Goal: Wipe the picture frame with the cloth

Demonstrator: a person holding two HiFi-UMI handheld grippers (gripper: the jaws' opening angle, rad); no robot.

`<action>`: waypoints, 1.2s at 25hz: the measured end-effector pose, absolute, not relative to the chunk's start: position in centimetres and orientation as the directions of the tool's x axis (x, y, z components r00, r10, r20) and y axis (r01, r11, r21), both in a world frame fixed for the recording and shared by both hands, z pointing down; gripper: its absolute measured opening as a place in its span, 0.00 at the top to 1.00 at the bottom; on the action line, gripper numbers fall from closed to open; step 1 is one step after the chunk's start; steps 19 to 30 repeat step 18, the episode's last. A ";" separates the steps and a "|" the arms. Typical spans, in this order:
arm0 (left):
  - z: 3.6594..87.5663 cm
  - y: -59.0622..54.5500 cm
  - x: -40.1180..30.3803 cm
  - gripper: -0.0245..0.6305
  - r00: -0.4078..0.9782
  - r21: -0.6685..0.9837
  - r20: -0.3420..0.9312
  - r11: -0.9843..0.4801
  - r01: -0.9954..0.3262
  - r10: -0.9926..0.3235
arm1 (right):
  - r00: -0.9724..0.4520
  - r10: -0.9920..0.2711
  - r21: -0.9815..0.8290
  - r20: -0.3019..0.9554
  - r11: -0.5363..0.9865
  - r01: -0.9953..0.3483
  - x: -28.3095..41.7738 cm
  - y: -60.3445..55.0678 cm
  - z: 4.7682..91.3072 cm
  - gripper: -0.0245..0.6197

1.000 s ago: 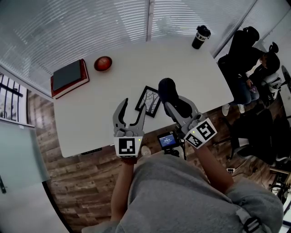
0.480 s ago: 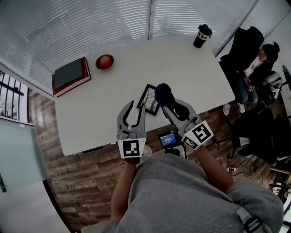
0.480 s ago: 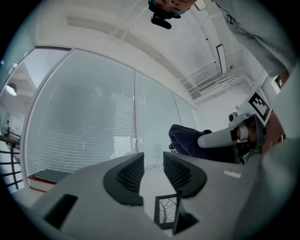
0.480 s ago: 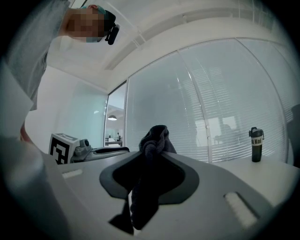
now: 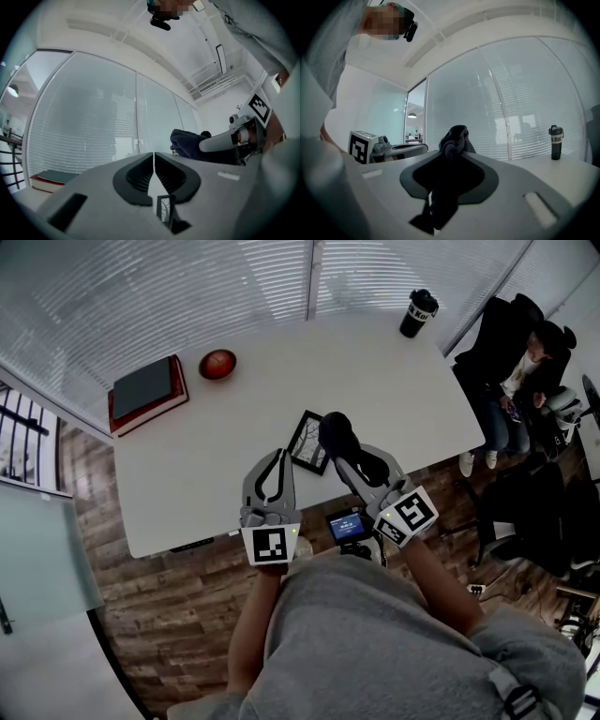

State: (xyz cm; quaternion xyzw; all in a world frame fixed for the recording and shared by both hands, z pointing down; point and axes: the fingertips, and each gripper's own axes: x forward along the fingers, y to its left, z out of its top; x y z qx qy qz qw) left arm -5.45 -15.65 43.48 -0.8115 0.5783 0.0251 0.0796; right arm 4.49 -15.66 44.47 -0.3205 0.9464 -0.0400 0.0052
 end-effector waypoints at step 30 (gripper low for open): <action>44.0 -15.6 -6.0 0.96 0.332 -0.066 -0.118 -0.326 -0.943 -0.936 | -0.800 -0.599 -0.068 0.046 0.797 -0.600 3.6 -15.4 45.3 0.82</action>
